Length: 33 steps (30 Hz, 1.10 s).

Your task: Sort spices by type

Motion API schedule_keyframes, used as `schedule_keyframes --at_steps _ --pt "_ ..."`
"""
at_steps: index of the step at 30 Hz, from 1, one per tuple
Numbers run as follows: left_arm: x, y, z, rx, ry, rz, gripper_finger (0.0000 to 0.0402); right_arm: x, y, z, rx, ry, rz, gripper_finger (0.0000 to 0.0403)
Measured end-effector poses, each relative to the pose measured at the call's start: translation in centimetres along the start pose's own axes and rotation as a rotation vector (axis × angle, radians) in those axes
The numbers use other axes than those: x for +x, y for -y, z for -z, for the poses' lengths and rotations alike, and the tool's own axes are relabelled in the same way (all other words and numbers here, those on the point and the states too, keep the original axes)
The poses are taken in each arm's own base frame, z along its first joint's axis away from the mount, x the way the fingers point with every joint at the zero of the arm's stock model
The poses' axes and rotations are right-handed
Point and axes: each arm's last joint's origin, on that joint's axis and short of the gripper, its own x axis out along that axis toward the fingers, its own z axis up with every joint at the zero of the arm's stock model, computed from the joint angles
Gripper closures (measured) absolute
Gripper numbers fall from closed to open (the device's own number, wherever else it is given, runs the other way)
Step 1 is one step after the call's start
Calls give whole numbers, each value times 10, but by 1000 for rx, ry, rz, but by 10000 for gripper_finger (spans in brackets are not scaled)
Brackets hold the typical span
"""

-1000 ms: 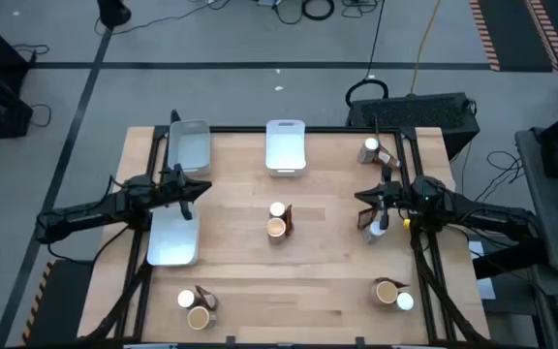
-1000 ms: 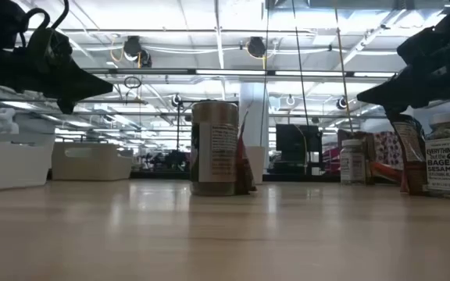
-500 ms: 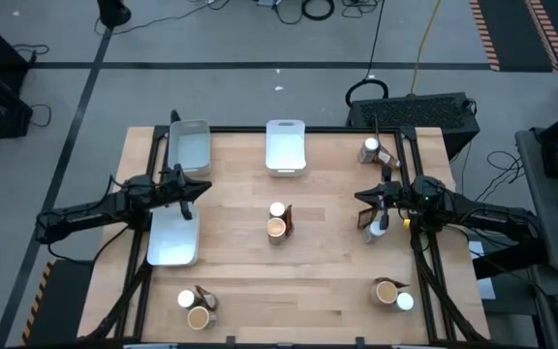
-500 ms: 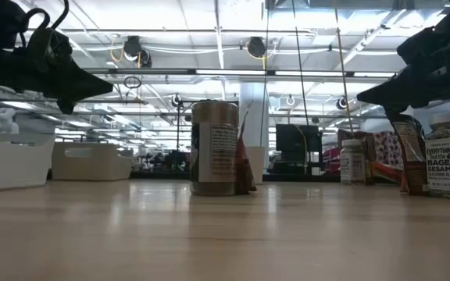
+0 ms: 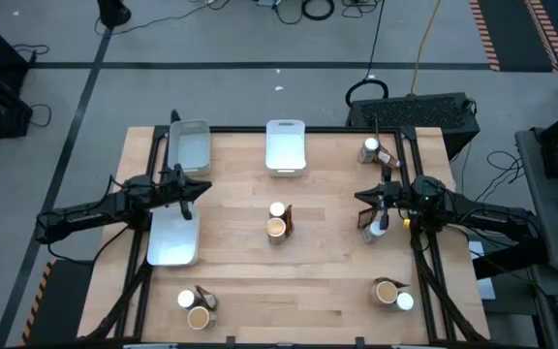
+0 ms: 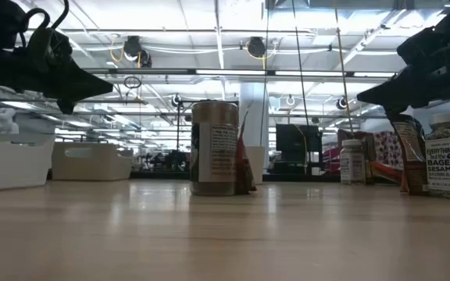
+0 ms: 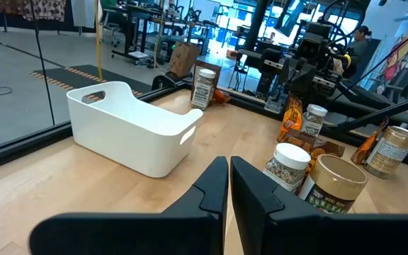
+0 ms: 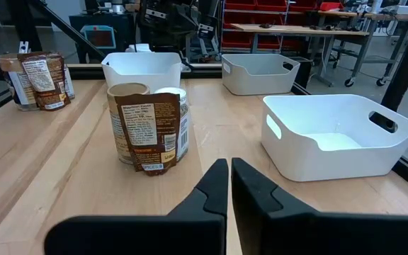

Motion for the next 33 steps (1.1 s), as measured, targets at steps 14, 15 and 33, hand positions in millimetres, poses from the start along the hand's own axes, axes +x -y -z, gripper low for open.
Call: schedule_keyframes --at_steps 14,15,33 --pt "0 0 0 0 0 0 378 0 0 0 0 0 0 403" --pt "0 0 0 0 0 0 378 0 0 0 0 0 0 403" --pt "0 0 0 0 0 0 378 -3 1 -27 64 283 -4 403"
